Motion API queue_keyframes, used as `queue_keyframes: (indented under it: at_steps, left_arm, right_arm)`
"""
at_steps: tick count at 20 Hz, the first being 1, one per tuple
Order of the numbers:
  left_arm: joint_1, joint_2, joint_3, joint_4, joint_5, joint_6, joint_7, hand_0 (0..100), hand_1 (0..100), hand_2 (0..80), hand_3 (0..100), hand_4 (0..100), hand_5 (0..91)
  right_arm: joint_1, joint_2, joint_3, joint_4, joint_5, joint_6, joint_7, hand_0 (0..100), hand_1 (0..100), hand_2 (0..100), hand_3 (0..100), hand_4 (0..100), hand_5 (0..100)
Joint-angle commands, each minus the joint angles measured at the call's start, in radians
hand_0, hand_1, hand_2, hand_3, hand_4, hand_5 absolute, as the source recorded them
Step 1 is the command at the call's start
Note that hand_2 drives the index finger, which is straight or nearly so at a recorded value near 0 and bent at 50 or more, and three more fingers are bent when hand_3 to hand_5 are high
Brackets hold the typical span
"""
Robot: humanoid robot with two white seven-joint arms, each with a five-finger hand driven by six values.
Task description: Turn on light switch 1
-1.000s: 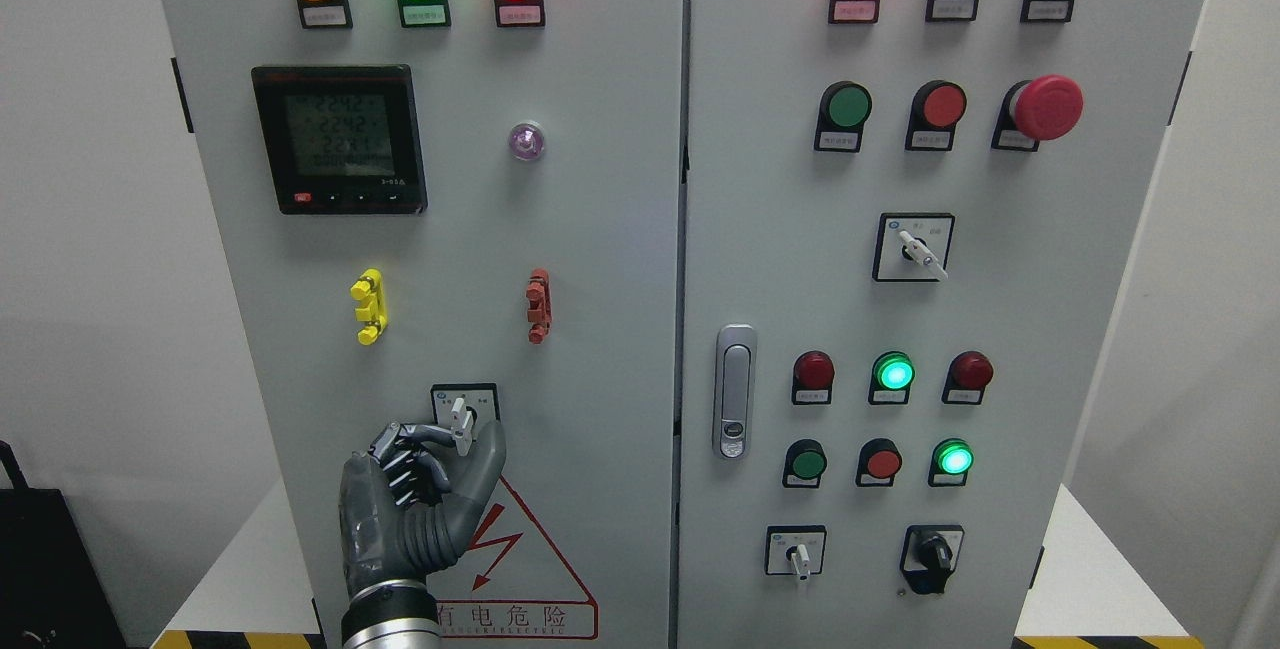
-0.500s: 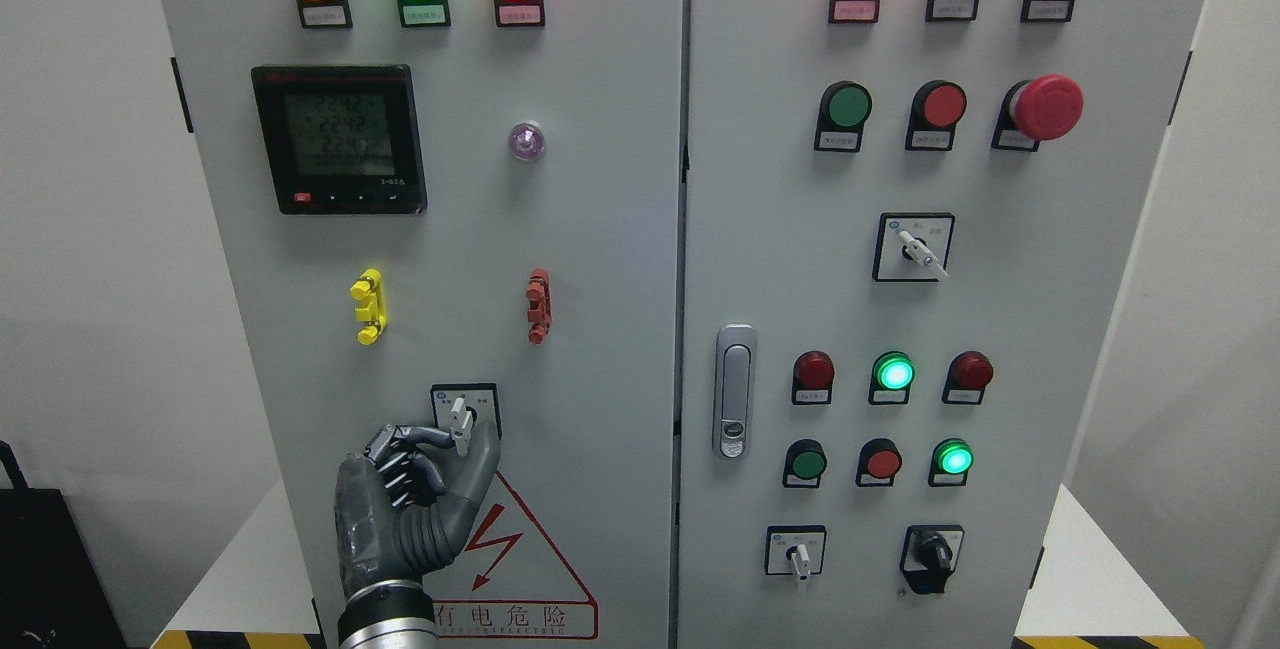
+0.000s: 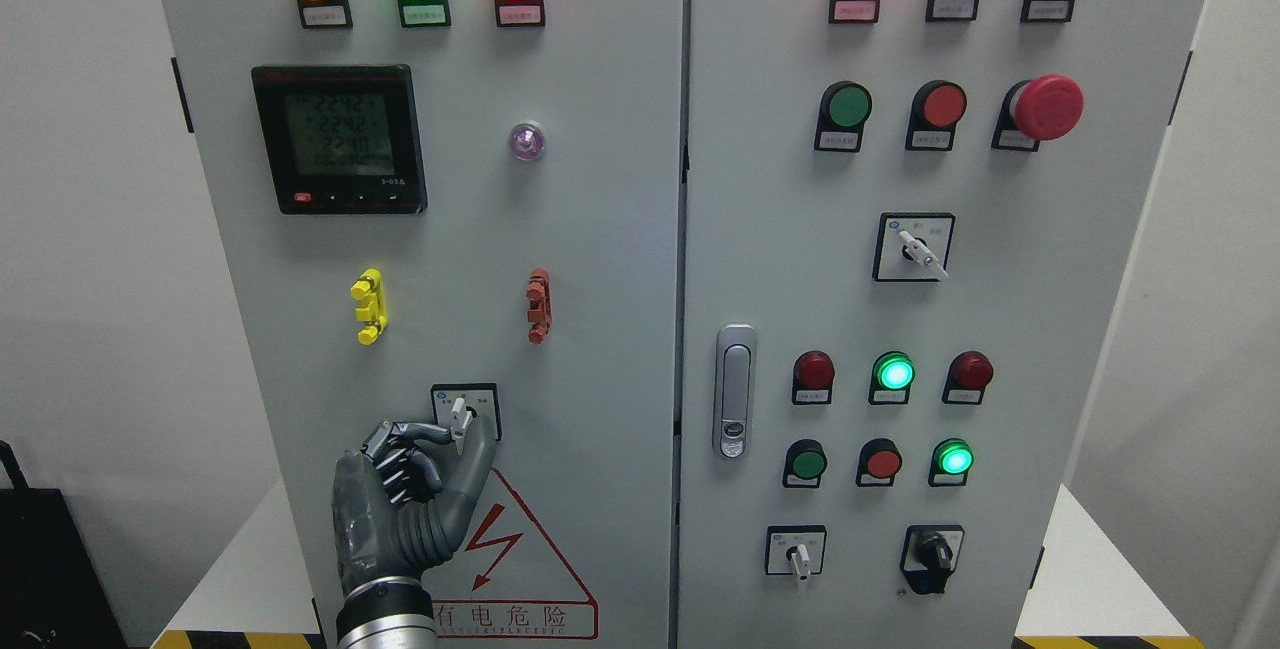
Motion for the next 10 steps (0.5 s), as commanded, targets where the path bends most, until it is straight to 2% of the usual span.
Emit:
queue_keyframes:
  at_steps: [1,10]
  left_arm:
    - [-0.003,0.000,-0.003,-0.001,0.002,0.000,-0.005,12,63,57.6,100,96,87.5]
    - [-0.002,0.000,-0.003,0.001,0.000,0.004,-0.005,15,63,58.1,100,97,87.4]
  right_arm:
    - [0.000,0.000,0.000,0.000,0.000,-0.001,0.001,5,0,0,0,0,0]
    - [0.000,0.000,0.000,0.000,0.000,-0.001,-0.001,5,0,0,0,0,0]
